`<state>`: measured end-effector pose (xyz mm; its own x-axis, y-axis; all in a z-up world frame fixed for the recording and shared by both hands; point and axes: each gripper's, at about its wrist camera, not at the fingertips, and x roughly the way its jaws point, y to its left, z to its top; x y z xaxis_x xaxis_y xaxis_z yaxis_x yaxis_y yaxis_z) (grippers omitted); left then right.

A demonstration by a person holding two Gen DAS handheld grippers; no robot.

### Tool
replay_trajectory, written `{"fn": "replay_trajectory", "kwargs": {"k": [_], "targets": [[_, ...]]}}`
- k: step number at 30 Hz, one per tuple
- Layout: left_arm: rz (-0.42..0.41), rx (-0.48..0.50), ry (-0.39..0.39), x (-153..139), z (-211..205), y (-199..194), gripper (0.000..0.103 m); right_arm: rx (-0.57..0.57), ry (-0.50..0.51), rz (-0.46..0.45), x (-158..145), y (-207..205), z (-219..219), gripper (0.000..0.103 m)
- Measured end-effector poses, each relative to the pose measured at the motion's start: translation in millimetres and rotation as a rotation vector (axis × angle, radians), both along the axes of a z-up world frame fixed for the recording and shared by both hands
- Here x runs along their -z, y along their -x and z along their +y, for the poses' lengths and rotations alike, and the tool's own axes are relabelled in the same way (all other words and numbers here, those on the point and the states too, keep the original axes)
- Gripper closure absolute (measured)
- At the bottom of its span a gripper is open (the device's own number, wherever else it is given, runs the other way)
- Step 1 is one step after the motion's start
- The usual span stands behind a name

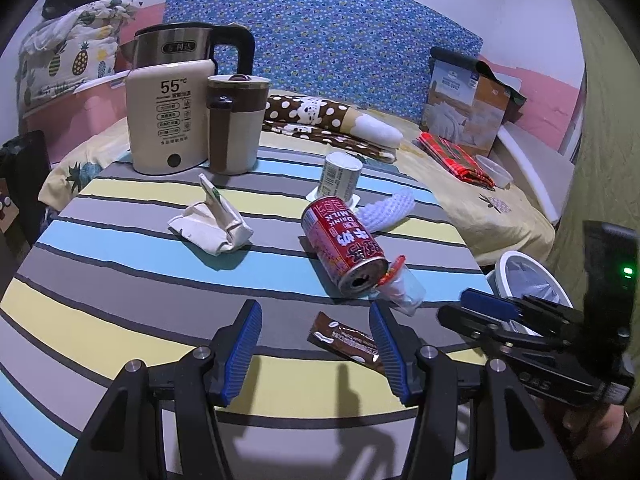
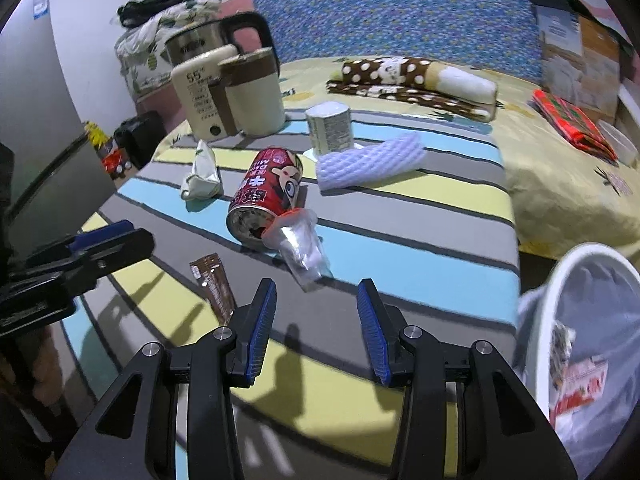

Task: Collect trash
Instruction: 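Grasp the clear plastic cup with the right tool while the left tool grasps the red milk can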

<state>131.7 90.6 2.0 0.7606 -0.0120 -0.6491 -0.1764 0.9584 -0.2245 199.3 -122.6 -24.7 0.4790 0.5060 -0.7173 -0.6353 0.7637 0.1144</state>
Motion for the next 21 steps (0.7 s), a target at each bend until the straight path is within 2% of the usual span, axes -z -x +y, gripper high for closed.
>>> {"fn": "replay_trajectory", "kwargs": {"k": [8, 15, 16, 17, 21], "targets": [[-0.002, -0.007, 0.018, 1.6, 8.6, -3.7, 0.047, -0.038, 0.057, 0.005, 9.4, -18.9, 19.4, 0.059], [-0.001, -0.013, 0.016, 1.7, 10.6, -10.9, 0.047, -0.067, 0.024, 0.058, 13.2, -24.4, 21.6, 0.059], [0.0, -0.013, 0.016, 1.8, 10.1, -11.5, 0.047, -0.07, 0.016, 0.056, 11.9, -23.0, 21.0, 0.06], [0.0, -0.011, 0.017, 1.8, 9.2, -13.1, 0.047, -0.07, 0.012, 0.051, 10.7, -22.8, 20.6, 0.066], [0.008, -0.001, 0.017, 2.2, 1.9, -21.1, 0.047, -0.057, -0.013, 0.05, 9.1, -21.2, 15.0, 0.068]]}}
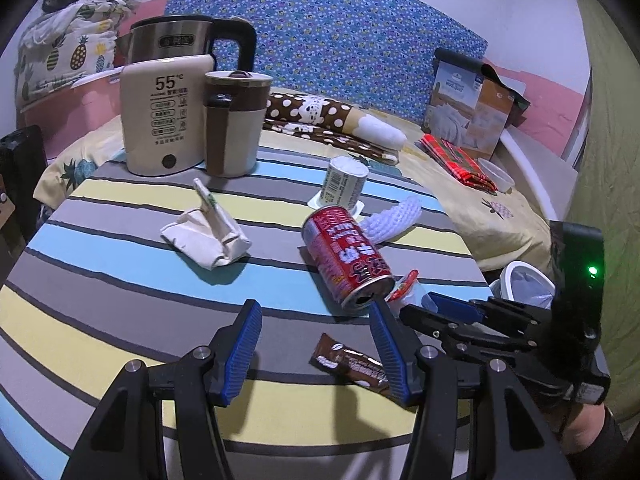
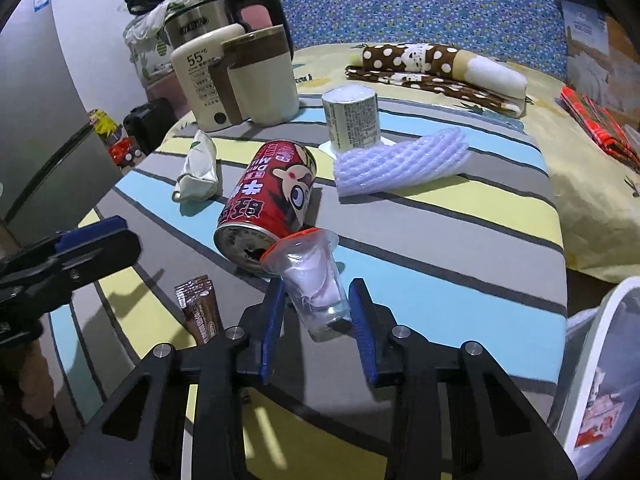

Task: Collect trash
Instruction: 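Grasp the clear plastic cup with the right tool while the left tool grasps the red milk can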

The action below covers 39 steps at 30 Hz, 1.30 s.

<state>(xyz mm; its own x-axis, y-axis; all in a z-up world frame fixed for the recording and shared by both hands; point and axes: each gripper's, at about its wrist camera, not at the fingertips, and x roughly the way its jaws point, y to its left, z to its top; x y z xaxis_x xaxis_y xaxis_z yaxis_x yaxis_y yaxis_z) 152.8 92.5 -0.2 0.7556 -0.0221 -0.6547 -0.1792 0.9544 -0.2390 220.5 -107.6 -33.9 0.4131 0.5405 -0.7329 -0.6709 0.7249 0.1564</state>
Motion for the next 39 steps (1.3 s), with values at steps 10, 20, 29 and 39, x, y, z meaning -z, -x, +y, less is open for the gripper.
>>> {"fn": "replay_trajectory", "kwargs": {"k": [10, 20, 29, 39], "targets": [[0.02, 0.0, 0.028, 2.1, -23.3, -37.2, 0.047, 0.118, -0.076, 0.031, 0.5, 4.3, -40.9, 0.068], [0.075, -0.066, -0.002, 23.1, -40.0, -78.4, 0.047, 0.206, -0.119, 0.028, -0.6, 5.0, -66.1, 0.068], [0.08, -0.085, -0.024, 31.7, -38.0, -82.2, 0.047, 0.229, -0.137, 0.018, -0.4, 7.3, -71.1, 0.068], [0.044, -0.021, -0.079, 20.5, -49.2, -58.5, 0.049, 0.252, -0.15, 0.008, -3.5, 19.1, -87.6, 0.068]]}}
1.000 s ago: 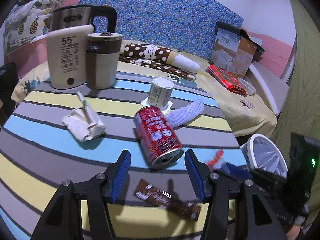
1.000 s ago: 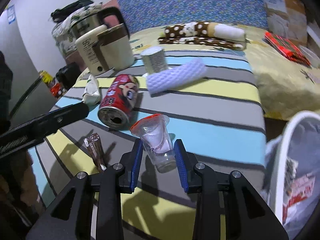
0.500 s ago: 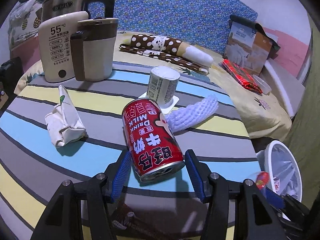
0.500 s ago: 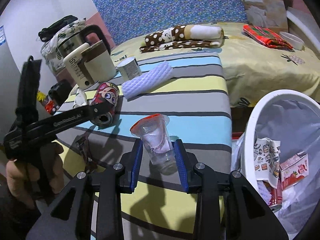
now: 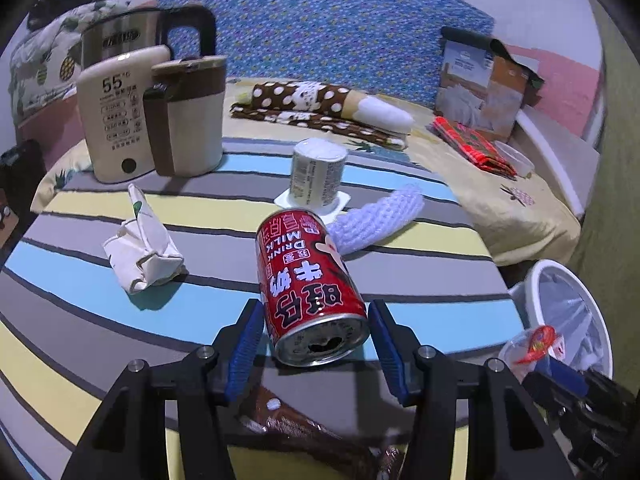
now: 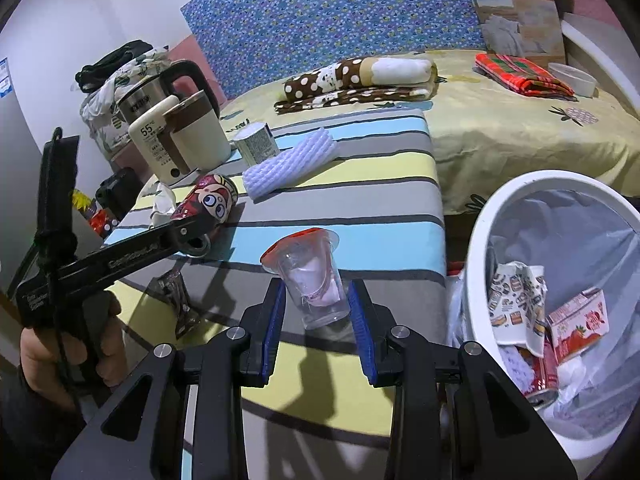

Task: Collect trash
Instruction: 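Grasp the clear plastic cup with the right tool while the left tool grasps the red milk can, then carry the clear cup and red can over the bin and open both tools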

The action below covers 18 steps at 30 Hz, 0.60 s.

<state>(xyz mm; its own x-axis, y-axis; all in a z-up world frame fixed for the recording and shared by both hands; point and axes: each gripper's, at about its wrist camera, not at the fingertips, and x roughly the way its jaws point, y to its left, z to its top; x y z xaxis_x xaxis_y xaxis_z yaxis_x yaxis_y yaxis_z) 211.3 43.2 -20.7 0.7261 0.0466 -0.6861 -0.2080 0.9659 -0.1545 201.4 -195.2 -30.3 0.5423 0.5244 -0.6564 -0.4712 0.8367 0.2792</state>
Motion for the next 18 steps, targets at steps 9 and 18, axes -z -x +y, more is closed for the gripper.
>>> {"fn": "replay_trajectory", "kwargs": {"k": [9, 18], "targets": [[-0.027, 0.067, -0.009, -7.4, -11.1, 28.7, 0.05, 0.038, -0.003, -0.006, -4.2, 11.6, -17.3, 0.068], [-0.061, 0.129, -0.012, -20.2, -26.8, 50.9, 0.05, 0.076, -0.011, -0.023, -11.3, 19.4, -29.8, 0.068]]}}
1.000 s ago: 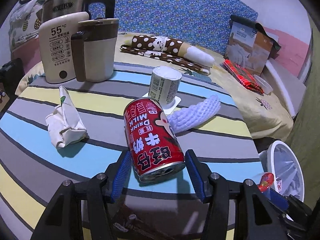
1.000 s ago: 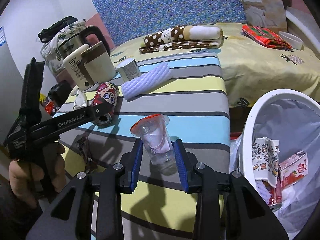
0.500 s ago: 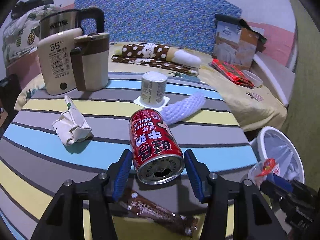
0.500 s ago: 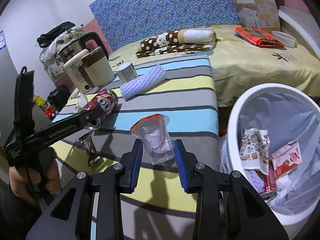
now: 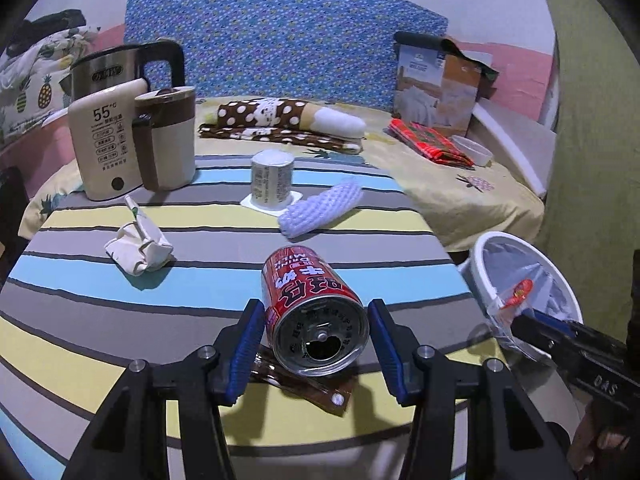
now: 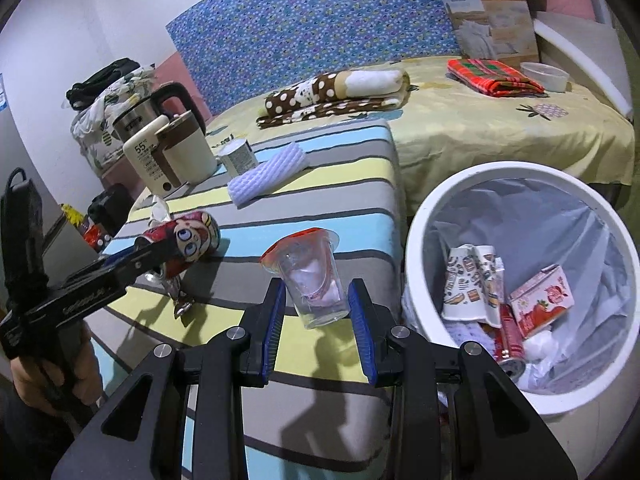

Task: Collect trash
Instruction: 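Carry the clear cup and red can over the bin and open both tools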

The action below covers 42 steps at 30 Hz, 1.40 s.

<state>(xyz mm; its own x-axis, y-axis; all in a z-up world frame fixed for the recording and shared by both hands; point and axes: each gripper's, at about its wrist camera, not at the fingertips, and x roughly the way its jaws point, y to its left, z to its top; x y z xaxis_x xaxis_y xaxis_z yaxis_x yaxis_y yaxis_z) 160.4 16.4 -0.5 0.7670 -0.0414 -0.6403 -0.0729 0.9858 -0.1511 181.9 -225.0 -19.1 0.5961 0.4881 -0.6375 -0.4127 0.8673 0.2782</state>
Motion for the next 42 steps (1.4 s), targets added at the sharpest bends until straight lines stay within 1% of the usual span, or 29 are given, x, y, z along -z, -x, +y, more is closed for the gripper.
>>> {"fn": "replay_trajectory", "kwargs": {"k": [4, 11, 18, 20, 23, 27, 31, 32, 36, 42], "targets": [[-0.002, 0.02, 0.004, -0.9, -6.8, 4.3, 0.05, 0.021, -0.003, -0.006, -3.2, 1.1, -5.7, 0.068], [-0.031, 0.052, 0.004, -12.0, -17.5, 11.0, 0.051, 0.039, -0.005, -0.023, -8.0, 7.5, -11.1, 0.068], [-0.027, 0.062, 0.009, -10.9, -19.5, 14.4, 0.05, 0.044, -0.003, -0.019, -8.0, 9.6, -13.2, 0.068], [-0.026, 0.068, -0.001, -14.2, -20.1, 11.3, 0.05, 0.043, -0.004, -0.018, -8.0, 10.5, -13.1, 0.068], [-0.052, 0.072, -0.016, -24.6, -20.7, 9.5, 0.05, 0.041, -0.005, -0.018, -8.0, 11.1, -12.1, 0.068], [-0.068, 0.09, -0.006, -32.5, -20.4, 9.2, 0.051, 0.041, -0.004, -0.021, -8.9, 11.7, -11.9, 0.068], [-0.038, 0.087, 0.001, -23.2, -18.0, 3.3, 0.051, 0.041, -0.004, -0.019, -8.4, 11.5, -11.8, 0.068], [-0.042, 0.093, 0.005, -21.8, -18.0, 3.6, 0.05, 0.042, -0.004, -0.018, -8.0, 11.8, -11.9, 0.068], [-0.043, 0.116, -0.015, -20.8, -21.6, 8.3, 0.05, 0.043, -0.003, -0.013, -6.8, 10.9, -12.4, 0.068], [-0.004, 0.119, -0.047, -13.0, -23.7, 9.6, 0.048, 0.038, -0.002, -0.011, -6.2, 11.1, -10.9, 0.068]]}}
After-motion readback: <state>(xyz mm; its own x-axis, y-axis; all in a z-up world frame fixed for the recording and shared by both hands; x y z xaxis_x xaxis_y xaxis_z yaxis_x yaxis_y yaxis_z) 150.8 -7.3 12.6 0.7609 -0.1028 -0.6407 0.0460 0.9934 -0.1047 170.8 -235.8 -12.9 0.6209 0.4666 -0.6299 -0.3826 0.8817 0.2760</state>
